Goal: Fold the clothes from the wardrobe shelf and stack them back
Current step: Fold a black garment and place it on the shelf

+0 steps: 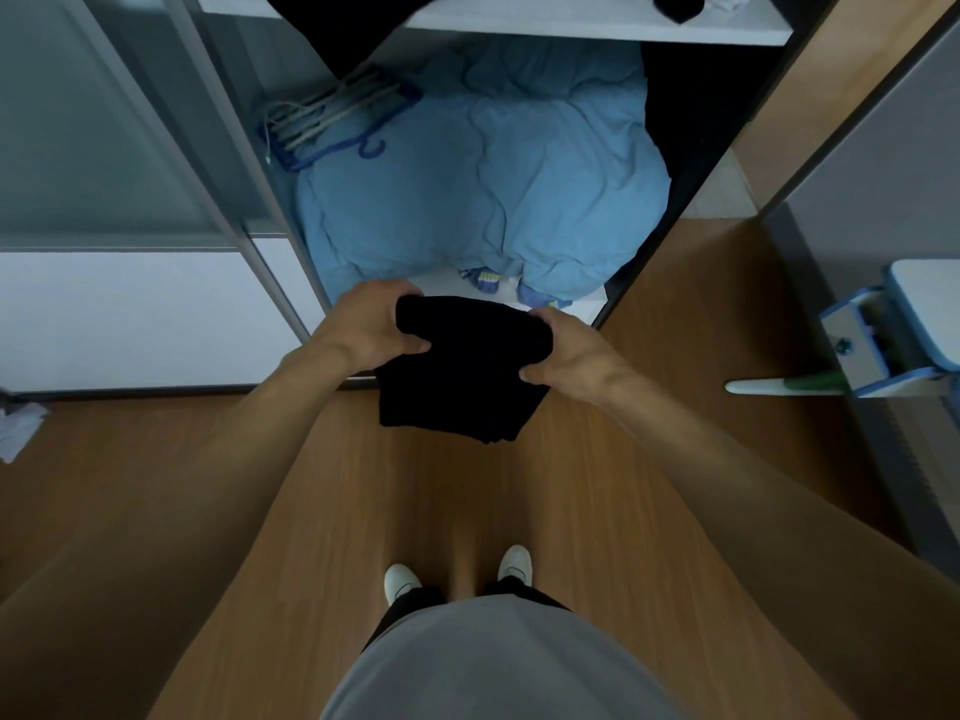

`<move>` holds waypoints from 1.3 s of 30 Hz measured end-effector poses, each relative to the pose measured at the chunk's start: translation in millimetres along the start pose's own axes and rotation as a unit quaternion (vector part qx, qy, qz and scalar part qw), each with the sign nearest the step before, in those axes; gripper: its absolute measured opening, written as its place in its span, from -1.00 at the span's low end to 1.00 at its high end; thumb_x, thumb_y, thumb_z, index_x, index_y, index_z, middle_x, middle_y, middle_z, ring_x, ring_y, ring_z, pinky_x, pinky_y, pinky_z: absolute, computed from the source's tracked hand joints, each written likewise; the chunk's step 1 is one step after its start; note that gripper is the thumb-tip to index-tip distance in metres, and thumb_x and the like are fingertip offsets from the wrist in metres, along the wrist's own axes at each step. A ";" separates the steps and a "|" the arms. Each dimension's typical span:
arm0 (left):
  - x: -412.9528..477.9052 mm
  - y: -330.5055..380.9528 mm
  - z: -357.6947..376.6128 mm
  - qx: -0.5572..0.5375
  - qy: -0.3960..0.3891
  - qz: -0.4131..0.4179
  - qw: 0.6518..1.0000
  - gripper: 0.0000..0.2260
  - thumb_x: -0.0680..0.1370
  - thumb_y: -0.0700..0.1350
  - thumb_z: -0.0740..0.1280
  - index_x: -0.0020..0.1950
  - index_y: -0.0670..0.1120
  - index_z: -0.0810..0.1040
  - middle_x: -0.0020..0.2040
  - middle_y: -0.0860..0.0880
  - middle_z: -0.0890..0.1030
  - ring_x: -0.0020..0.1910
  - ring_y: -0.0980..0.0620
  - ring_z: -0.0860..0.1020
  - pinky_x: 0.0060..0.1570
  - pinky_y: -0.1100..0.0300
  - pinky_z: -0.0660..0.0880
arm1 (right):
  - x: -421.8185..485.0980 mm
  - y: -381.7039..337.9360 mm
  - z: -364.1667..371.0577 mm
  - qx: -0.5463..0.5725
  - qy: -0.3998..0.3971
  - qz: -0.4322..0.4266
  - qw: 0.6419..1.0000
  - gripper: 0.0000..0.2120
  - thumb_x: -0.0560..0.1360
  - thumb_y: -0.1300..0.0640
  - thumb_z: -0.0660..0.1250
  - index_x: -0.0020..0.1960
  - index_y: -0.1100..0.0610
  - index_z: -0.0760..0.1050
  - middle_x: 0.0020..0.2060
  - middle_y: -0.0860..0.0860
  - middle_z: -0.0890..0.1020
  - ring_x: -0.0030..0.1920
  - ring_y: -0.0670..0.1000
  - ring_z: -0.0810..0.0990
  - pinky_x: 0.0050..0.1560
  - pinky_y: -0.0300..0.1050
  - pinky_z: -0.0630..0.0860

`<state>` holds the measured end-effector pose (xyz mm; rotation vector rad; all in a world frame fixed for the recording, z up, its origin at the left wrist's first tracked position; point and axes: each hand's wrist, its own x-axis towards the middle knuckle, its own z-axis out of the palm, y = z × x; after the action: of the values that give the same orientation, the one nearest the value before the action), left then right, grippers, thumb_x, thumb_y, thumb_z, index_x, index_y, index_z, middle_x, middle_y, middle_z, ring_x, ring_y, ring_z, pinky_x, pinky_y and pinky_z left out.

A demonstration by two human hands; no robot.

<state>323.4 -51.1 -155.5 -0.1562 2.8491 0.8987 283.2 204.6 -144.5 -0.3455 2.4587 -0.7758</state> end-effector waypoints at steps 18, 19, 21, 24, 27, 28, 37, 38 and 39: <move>-5.1 -10.1 -6.1 0.036 -0.011 0.016 0.999 -0.80 0.54 -0.01 0.41 0.14 0.00 0.61 0.11 -0.08 0.66 0.06 -0.09 0.59 0.02 0.11 0.47 | 12.7 -54.5 2.4 0.156 0.210 -0.121 0.958 -0.62 0.44 0.37 0.31 0.19 0.05 0.56 -0.32 -0.10 0.45 -0.30 -0.15 0.44 -0.16 -0.30 0.42; -4.1 -13.6 -8.3 0.035 0.007 0.005 0.999 -0.79 0.54 -0.02 0.41 0.14 -0.03 0.62 0.09 -0.09 0.66 0.05 -0.11 0.60 0.03 0.09 0.49 | 12.7 -54.1 6.2 0.201 0.245 -0.098 0.944 -0.70 0.49 0.36 0.29 0.16 0.10 0.56 -0.33 -0.10 0.46 -0.30 -0.14 0.45 -0.15 -0.30 0.44; -3.1 -18.3 -14.0 0.043 0.044 -0.006 0.998 -0.77 0.54 -0.03 0.40 0.17 -0.05 0.62 0.07 -0.12 0.67 0.05 -0.17 0.60 0.08 -0.01 0.53 | 12.6 -49.7 9.7 0.293 0.233 0.010 0.927 -0.91 0.57 0.23 0.28 0.00 0.17 0.57 -0.30 -0.05 0.55 -0.27 -0.08 0.53 -0.16 -0.21 0.55; 0.2 -18.0 -26.7 0.061 0.097 0.018 0.993 -0.73 0.54 -0.03 0.41 0.23 -0.03 0.62 0.08 -0.15 0.68 0.07 -0.23 0.61 0.09 -0.05 0.54 | 14.5 -45.1 11.9 0.486 -0.042 0.223 0.844 -0.36 0.59 -0.29 0.16 0.12 0.32 0.53 -0.04 0.22 0.70 -0.09 0.15 0.71 -0.06 0.03 0.66; 3.3 -11.2 -41.9 0.051 0.122 0.091 0.987 -0.68 0.52 -0.11 0.43 0.28 -0.01 0.61 0.11 -0.14 0.69 0.12 -0.22 0.61 0.16 -0.06 0.52 | 26.7 -53.9 3.2 0.664 -0.138 0.201 0.707 -0.03 0.43 -0.54 0.10 0.41 0.28 0.32 0.27 0.42 0.52 0.20 0.40 0.58 0.24 0.28 0.51; 3.6 -8.3 -46.1 0.049 0.121 0.126 0.983 -0.65 0.51 -0.16 0.43 0.30 -0.02 0.60 0.14 -0.14 0.68 0.14 -0.21 0.61 0.19 -0.08 0.51 | 30.6 -63.4 -4.5 0.697 -0.125 0.178 0.683 -0.03 0.40 -0.54 0.16 0.41 0.27 0.34 0.28 0.42 0.51 0.20 0.44 0.57 0.23 0.33 0.51; 24.4 -0.9 -99.2 0.121 0.072 0.303 0.943 -0.40 0.52 -0.28 0.37 0.54 -0.03 0.31 0.53 -0.02 0.36 0.47 -0.05 0.36 0.48 0.03 0.24 | 44.9 -136.6 -55.9 0.626 0.058 0.063 0.775 -0.81 0.46 0.18 0.33 -0.01 0.25 0.63 -0.19 0.16 0.73 -0.26 0.13 0.73 -0.26 0.00 0.66; 27.9 -1.8 -106.7 0.126 0.055 0.303 0.943 -0.32 0.49 -0.31 0.34 0.57 -0.02 0.22 0.59 -0.01 0.25 0.54 -0.01 0.23 0.54 0.07 0.07 | 46.6 -144.8 -61.2 0.634 0.066 0.044 0.769 -0.79 0.46 0.19 0.30 0.02 0.25 0.62 -0.16 0.16 0.73 -0.24 0.13 0.73 -0.22 0.01 0.67; 30.5 -2.5 -113.5 0.123 0.041 0.303 0.944 -0.25 0.44 -0.33 0.31 0.59 -0.01 0.15 0.62 0.02 0.15 0.58 0.03 0.13 0.56 0.09 -0.07 | 48.5 -152.9 -66.6 0.640 0.073 0.027 0.765 -0.77 0.46 0.20 0.28 0.04 0.26 0.62 -0.13 0.17 0.72 -0.21 0.14 0.73 -0.18 0.02 0.67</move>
<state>281.1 -120.2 -70.3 0.7658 3.0969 0.6070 218.2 93.6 -27.9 0.3261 1.4762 -2.2166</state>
